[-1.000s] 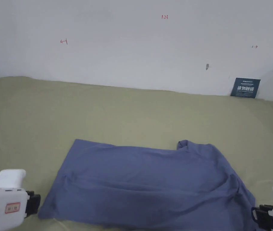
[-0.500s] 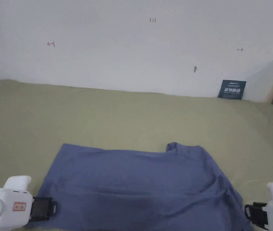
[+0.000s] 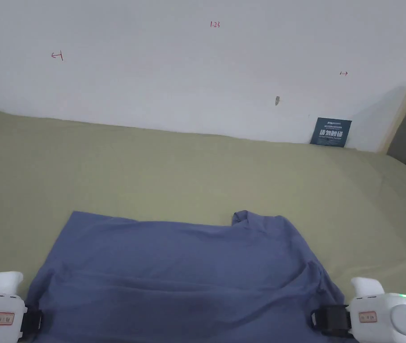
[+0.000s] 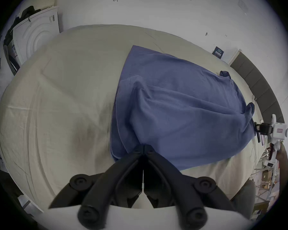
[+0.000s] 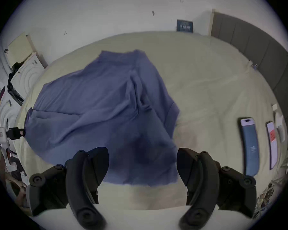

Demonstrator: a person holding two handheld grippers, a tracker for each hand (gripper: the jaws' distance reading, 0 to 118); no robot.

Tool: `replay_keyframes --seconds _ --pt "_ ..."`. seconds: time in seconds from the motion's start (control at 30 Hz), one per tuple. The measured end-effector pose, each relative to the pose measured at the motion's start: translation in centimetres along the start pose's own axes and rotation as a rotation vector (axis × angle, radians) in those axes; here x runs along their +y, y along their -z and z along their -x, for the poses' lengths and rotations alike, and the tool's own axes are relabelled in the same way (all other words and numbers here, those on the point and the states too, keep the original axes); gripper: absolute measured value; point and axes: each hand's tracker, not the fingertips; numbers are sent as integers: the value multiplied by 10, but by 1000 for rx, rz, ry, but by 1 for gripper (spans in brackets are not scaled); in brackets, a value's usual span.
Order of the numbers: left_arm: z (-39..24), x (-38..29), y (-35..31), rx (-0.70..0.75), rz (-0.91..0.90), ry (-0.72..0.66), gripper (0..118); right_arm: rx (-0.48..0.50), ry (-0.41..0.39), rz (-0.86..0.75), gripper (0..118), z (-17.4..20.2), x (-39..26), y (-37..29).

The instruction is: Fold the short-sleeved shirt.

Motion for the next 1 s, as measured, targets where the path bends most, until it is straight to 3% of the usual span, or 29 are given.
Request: replay_keyframes --seconds 0.07,0.1,0.13,0.17,0.2,0.3,0.63,0.8,1.0 --pt "-7 1 -4 -6 7 -12 0 -11 8 33 49 1 -3 6" --pt "-6 0 -3 -6 8 -14 0 -51 -2 33 17 3 -5 3" --pt "-5 -1 -3 -8 8 -15 0 -119 -46 4 4 7 -6 -3" --pt "-4 -3 -4 -9 2 -11 0 9 -52 -3 4 7 -5 -15" --pt "-8 -3 -9 9 -19 0 0 22 -31 -14 4 10 -5 -20" --pt "-8 -2 -14 15 -21 14 0 -13 -44 -8 4 11 -3 -33" --pt "2 1 -92 -59 -80 32 0 96 -30 -91 4 -7 -18 -103" --pt "9 -30 -117 -114 -54 11 0 137 24 -49 4 -25 -49 -132" --pt "10 -90 -110 -100 17 34 0 115 24 50 4 -44 -109 -138"
